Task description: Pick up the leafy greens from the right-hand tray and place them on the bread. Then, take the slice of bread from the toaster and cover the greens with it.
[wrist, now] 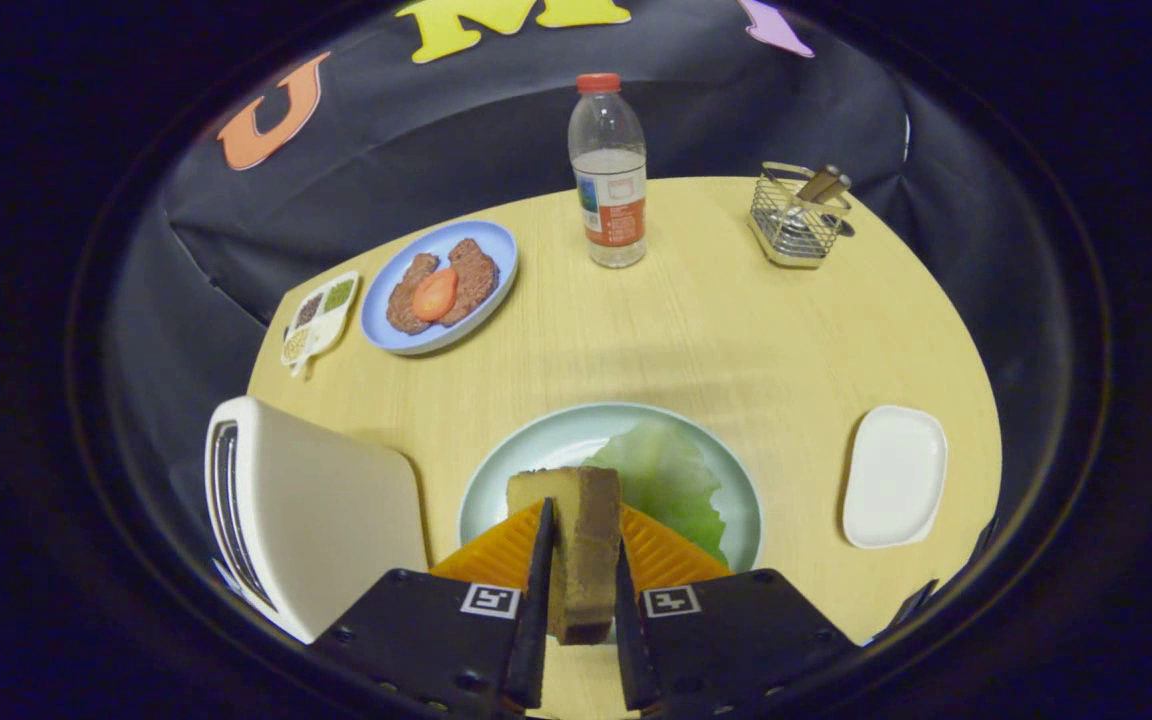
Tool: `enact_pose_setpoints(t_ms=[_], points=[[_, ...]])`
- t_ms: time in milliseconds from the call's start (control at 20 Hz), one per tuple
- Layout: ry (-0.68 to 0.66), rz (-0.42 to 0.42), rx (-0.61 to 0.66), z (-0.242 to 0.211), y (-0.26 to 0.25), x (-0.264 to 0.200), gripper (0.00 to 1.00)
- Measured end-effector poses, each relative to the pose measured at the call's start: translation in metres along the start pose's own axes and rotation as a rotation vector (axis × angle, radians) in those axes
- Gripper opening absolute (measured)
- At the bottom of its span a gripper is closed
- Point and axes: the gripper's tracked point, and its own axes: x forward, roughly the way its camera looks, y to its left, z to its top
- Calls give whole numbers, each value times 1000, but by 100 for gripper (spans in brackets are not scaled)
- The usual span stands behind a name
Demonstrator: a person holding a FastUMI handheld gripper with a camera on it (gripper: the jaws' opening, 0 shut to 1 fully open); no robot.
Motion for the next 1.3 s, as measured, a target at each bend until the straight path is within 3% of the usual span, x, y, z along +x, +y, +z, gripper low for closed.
enact_pose_setpoints(t_ms=[100, 150, 350, 850, 1050, 1300], points=[[18, 10, -34, -1, -5, 2, 30], [33, 28, -43, -1, -6, 1, 42], [56, 67, -43, -2, -11, 1, 51], [-44, 91, -115, 10, -31, -49, 68], [-176, 80, -219, 28, -38, -87, 72], [-444, 122, -312, 50, -34, -179, 80]])
